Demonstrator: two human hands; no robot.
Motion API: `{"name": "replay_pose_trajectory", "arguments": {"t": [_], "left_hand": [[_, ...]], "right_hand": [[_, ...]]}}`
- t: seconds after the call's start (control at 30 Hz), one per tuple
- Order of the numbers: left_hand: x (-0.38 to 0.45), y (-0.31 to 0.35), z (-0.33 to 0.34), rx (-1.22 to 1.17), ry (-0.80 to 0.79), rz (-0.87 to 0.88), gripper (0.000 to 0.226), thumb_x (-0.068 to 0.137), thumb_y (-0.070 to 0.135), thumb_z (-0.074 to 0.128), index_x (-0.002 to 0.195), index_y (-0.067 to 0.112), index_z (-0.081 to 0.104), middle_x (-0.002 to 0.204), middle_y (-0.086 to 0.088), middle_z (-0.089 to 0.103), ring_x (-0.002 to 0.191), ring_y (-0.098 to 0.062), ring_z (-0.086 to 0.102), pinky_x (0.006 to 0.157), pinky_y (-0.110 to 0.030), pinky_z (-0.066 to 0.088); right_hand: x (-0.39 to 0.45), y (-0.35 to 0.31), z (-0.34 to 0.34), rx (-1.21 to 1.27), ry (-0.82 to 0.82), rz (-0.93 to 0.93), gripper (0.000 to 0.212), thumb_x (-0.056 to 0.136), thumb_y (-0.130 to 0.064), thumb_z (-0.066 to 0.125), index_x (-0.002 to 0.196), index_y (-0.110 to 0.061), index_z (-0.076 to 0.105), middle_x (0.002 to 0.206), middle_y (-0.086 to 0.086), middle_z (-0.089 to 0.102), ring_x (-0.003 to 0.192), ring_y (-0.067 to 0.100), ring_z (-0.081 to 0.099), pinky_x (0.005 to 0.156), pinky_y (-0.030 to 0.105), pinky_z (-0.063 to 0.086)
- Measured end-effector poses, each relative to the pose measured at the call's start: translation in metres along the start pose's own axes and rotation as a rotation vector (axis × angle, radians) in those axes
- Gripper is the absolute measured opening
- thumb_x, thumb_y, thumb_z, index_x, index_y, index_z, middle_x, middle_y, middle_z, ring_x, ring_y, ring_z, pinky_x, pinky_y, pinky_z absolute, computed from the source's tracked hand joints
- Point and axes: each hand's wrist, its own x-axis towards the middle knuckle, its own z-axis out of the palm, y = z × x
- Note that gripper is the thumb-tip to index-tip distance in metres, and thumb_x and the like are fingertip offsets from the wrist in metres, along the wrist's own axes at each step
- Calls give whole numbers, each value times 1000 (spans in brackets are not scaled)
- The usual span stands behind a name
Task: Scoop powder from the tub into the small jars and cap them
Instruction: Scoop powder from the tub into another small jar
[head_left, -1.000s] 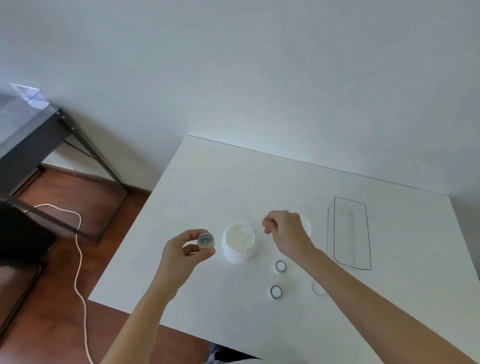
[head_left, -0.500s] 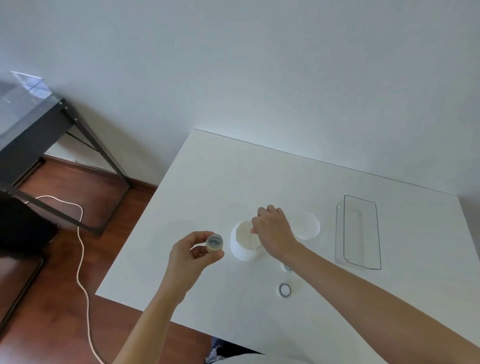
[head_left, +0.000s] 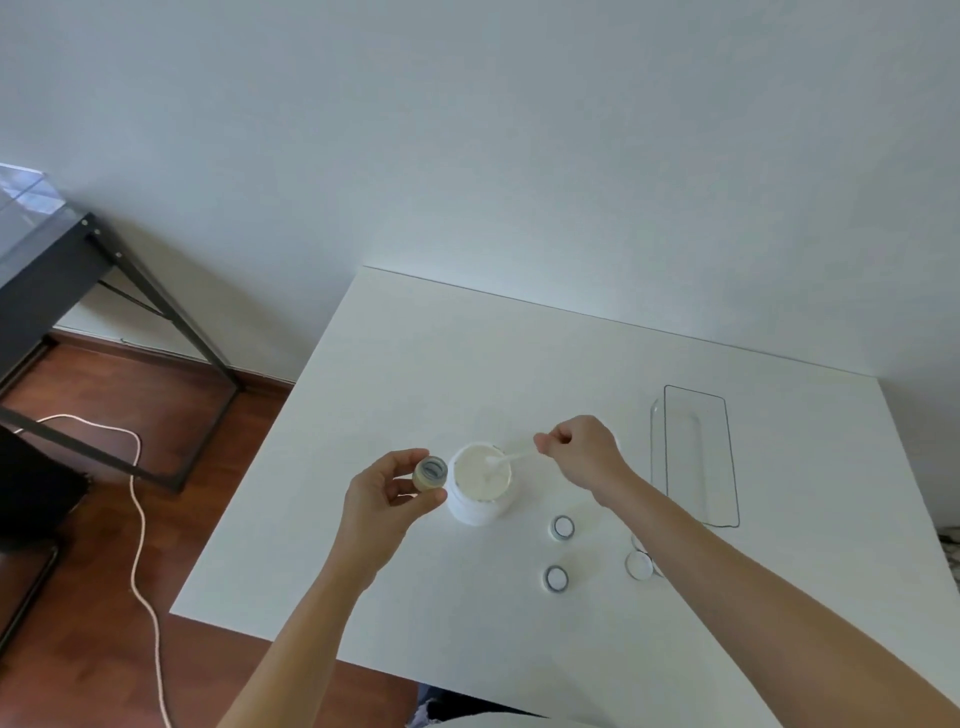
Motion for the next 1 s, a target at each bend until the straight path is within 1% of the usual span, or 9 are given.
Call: {"name": "replay_pose_trajectory", "arguments": {"t": [0.13, 0.2, 0.33, 0.47, 0.5, 0.57, 0.67, 0.8, 1.0], "left_hand": [[6, 3, 11, 12, -24, 20, 36, 76, -2, 82, 103, 18, 71, 100, 2, 77, 79, -13, 69, 76, -24, 55], [9, 7, 18, 11, -52, 33, 35, 75, -3, 82, 102, 18, 71, 101, 0, 77, 78, -13, 68, 75, -23, 54], [12, 17, 33, -9, -90, 57, 36, 75, -3, 83, 101, 19, 72, 99, 2, 77, 83, -16, 70, 80, -29, 57], [12, 24, 41, -45, -116, 82, 38, 75, -3, 83, 103, 19, 72, 99, -1, 78, 89, -22, 72, 85, -35, 57], [11, 25, 41, -47, -119, 88, 38, 75, -3, 83, 103, 19, 72, 100, 0, 78, 89, -23, 72, 85, -35, 57], [10, 26, 43, -49, -125, 98, 37, 75, -3, 82, 103, 19, 72, 100, 1, 78, 90, -23, 72, 84, -34, 57], [9, 27, 43, -58, -131, 100, 37, 75, -3, 82, 103, 18, 72, 102, 1, 78, 90, -22, 73, 82, -29, 58], [8, 29, 44, -88, -136, 93, 35, 75, -3, 83, 103, 16, 73, 101, 0, 79, 88, -19, 75, 77, -22, 56], [10, 32, 43, -150, -135, 75, 34, 76, -3, 82, 105, 11, 73, 101, -3, 79, 88, -18, 75, 79, -23, 57]], "right_hand": [[-9, -5, -23, 198, -81, 65, 36, 90, -29, 64, 76, 4, 63, 69, 5, 43, 71, 20, 38, 71, 29, 30], [-13, -10, -31, 268, -120, 82, 29, 90, -31, 64, 80, -5, 70, 75, -3, 54, 78, 16, 46, 78, 28, 34], [-22, -22, -39, 259, -170, 65, 23, 91, -33, 63, 72, -21, 68, 72, -10, 52, 69, 5, 45, 61, 22, 33], [-26, -27, -34, 200, -86, 40, 25, 91, -32, 62, 78, -13, 71, 101, 10, 71, 103, 29, 61, 87, 35, 44], [-27, -27, -33, 168, -52, 25, 28, 91, -32, 61, 81, -8, 72, 101, 14, 71, 102, 33, 62, 88, 38, 47], [-29, -27, -30, 128, 8, -42, 33, 91, -29, 61, 85, 3, 70, 75, 11, 65, 74, 30, 60, 71, 31, 47], [-39, -29, -25, 45, 170, -222, 33, 90, -25, 62, 78, 5, 65, 59, 1, 51, 61, 19, 48, 56, 25, 38], [-54, -27, -22, -190, 425, -666, 18, 90, -23, 65, 78, -10, 69, 76, 2, 61, 74, 22, 56, 76, 32, 39], [-59, -9, -20, -559, 788, -1225, 18, 86, -18, 71, 68, -15, 68, 68, -4, 59, 62, 20, 53, 71, 31, 34]]}}
